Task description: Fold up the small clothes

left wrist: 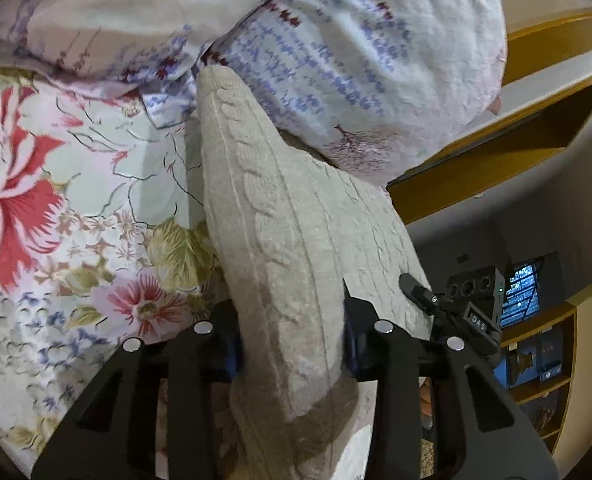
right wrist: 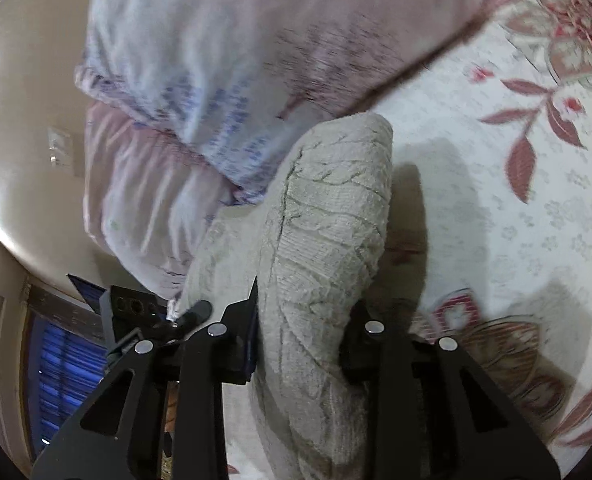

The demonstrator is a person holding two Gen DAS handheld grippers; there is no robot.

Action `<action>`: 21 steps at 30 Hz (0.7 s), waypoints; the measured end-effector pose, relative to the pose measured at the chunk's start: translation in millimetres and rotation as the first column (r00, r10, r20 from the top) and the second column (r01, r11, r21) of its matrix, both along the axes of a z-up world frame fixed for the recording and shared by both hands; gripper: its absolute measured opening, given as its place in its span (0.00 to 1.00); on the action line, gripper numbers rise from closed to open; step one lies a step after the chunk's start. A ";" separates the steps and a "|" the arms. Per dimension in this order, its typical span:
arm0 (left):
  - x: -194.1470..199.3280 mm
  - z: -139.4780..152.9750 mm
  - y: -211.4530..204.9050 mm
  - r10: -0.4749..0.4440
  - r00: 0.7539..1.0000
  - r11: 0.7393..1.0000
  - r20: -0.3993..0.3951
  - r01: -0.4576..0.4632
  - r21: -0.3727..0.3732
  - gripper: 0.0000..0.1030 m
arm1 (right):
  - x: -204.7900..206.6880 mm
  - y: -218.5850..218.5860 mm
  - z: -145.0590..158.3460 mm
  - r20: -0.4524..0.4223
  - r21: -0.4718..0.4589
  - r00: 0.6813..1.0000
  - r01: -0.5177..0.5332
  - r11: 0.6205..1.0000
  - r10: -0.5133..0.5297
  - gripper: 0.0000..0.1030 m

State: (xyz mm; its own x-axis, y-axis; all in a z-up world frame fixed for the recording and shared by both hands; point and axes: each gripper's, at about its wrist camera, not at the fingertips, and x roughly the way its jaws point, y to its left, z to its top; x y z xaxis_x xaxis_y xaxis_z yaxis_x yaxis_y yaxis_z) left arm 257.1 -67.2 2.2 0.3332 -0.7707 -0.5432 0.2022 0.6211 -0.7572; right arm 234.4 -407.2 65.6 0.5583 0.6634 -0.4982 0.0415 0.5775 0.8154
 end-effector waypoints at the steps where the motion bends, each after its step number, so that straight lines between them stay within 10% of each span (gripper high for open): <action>1: -4.1 4.1 5.5 -0.003 1.000 1.000 0.010 0.003 0.005 0.36 | -1.1 4.6 3.7 0.008 -0.004 1.000 -0.005 1.000 0.005 0.29; 13: -40.6 33.2 122.6 0.095 0.993 0.985 0.067 -0.104 0.141 0.37 | 2.1 128.0 18.7 0.067 -0.150 0.983 -0.162 0.975 0.174 0.22; 21: -40.7 1.5 157.4 0.205 0.979 0.964 0.003 -0.202 0.171 0.61 | 15.1 140.1 -9.2 -0.036 -0.137 0.987 -0.161 0.977 0.158 0.34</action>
State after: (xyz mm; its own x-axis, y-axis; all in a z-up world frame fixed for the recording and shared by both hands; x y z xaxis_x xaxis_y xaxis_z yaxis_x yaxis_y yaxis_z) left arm 216.3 90.3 3.7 0.4644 -0.5836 -0.6662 0.0479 0.7677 -0.6391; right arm 249.5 -267.2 56.3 0.4372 0.6661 -0.6043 -0.0411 0.6860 0.7265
